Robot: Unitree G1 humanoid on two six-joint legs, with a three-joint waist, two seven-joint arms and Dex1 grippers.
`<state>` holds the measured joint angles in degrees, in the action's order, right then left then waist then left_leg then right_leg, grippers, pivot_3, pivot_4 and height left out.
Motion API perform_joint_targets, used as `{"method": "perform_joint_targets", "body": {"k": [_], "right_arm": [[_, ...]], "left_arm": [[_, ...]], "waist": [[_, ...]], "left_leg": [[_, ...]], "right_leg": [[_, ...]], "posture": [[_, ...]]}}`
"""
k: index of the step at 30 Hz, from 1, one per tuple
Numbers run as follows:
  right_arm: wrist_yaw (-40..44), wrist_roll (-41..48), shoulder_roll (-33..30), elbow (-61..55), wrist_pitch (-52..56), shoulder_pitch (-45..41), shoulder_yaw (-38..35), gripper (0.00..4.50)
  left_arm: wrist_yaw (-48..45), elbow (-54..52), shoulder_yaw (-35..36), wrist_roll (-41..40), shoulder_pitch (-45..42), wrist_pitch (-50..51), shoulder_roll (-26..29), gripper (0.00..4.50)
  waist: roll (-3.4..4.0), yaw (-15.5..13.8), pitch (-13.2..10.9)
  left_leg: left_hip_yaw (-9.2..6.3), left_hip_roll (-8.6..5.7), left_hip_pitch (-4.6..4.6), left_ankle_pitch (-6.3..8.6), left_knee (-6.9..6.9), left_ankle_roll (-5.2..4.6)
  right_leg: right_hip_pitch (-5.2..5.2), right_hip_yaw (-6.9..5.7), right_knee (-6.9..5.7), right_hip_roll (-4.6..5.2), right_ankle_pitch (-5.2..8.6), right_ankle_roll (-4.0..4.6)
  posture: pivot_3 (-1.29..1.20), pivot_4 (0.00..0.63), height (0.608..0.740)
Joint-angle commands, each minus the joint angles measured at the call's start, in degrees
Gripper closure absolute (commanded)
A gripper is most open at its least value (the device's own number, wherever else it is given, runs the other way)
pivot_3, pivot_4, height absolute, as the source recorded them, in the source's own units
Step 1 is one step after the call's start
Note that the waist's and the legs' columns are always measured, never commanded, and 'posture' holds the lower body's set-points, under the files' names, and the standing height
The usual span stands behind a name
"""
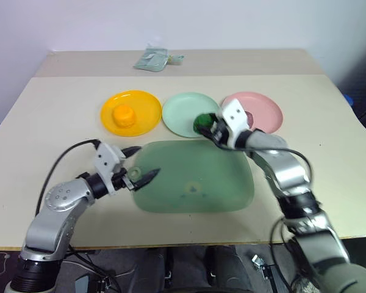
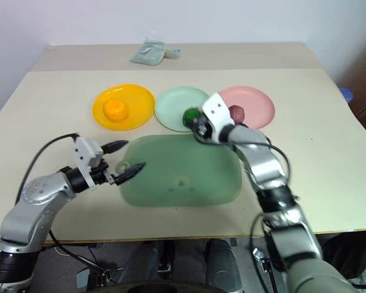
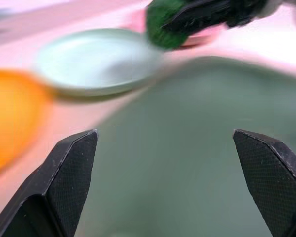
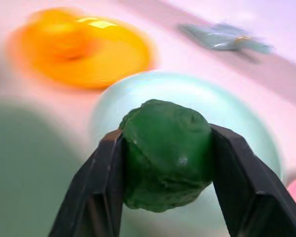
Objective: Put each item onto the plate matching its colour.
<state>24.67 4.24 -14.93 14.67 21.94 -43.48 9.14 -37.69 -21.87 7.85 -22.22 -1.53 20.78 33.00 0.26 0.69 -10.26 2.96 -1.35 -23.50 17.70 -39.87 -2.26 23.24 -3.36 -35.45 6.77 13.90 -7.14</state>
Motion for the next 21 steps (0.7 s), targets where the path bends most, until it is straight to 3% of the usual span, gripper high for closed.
{"method": "perform_joint_targets", "body": {"k": [1,6,7,9,12,17,21], "right_arm": [[-4.35,-2.58,3.91,12.21,-5.78,-5.57,-0.47,2.60],[-3.95,-3.45,6.13,20.60,-12.62,-9.93,-1.34,0.24],[-3.31,-3.52,5.77,20.53,-13.64,-9.97,-1.43,0.01],[-2.41,-4.64,3.82,18.06,-15.49,-8.95,-1.11,0.01],[6.18,0.83,-0.68,9.41,-14.74,-4.77,-4.17,0.01],[22.83,11.41,-16.21,-8.92,-10.57,10.62,-11.55,0.01],[30.94,16.28,-26.43,-13.38,-8.17,21.97,-17.28,0.01]], "left_arm": [[2.71,-2.30,1.95,1.03,1.51,-0.93,-0.71,0.00],[5.65,-5.18,2.65,0.92,3.56,-0.41,-2.01,0.00],[6.33,-5.62,2.40,1.14,3.67,-0.25,-2.28,0.00],[7.48,-6.25,2.41,1.32,3.93,-0.06,-2.66,0.00],[8.10,-6.35,3.84,1.51,5.01,-0.43,-2.28,0.00],[6.67,-2.74,11.54,1.78,9.78,-2.86,0.52,0.00],[4.53,-0.67,16.32,1.15,13.50,-4.55,2.31,0.00]], "waist": [[0.00,0.09,0.00],[0.02,0.14,-0.01],[0.03,0.19,-0.02],[0.04,0.26,-0.02],[0.04,0.15,-0.02],[0.03,-0.30,-0.01],[0.04,0.06,-0.02]], "left_leg": [[0.01,-0.01,0.00,0.00,0.05,0.00],[0.02,-0.03,0.00,-0.02,0.14,0.02],[0.02,-0.02,0.00,-0.03,0.14,0.05],[0.02,-0.02,0.00,-0.04,0.14,0.06],[0.02,-0.02,0.00,-0.04,0.15,0.07],[-0.03,-0.01,0.00,-0.03,0.18,0.05],[0.05,0.03,0.06,-0.01,0.19,0.02]], "right_leg": [[-0.01,0.00,-0.03,0.00,0.00,0.00],[0.01,-0.02,-0.04,0.00,0.00,-0.01],[0.01,-0.02,-0.04,-0.02,0.00,-0.01],[0.01,-0.02,-0.05,-0.02,0.00,-0.01],[0.01,-0.02,-0.04,-0.03,0.00,-0.01],[-0.08,-0.06,0.19,-0.02,0.00,-0.02],[-0.11,-0.05,0.28,0.00,0.00,-0.02]], "posture": [[0.00,0.150,0.740],[0.00,0.150,0.740],[0.00,0.150,0.740],[0.00,0.150,0.740],[0.00,0.150,0.740],[0.00,0.150,0.740],[0.00,0.150,0.740]]}}
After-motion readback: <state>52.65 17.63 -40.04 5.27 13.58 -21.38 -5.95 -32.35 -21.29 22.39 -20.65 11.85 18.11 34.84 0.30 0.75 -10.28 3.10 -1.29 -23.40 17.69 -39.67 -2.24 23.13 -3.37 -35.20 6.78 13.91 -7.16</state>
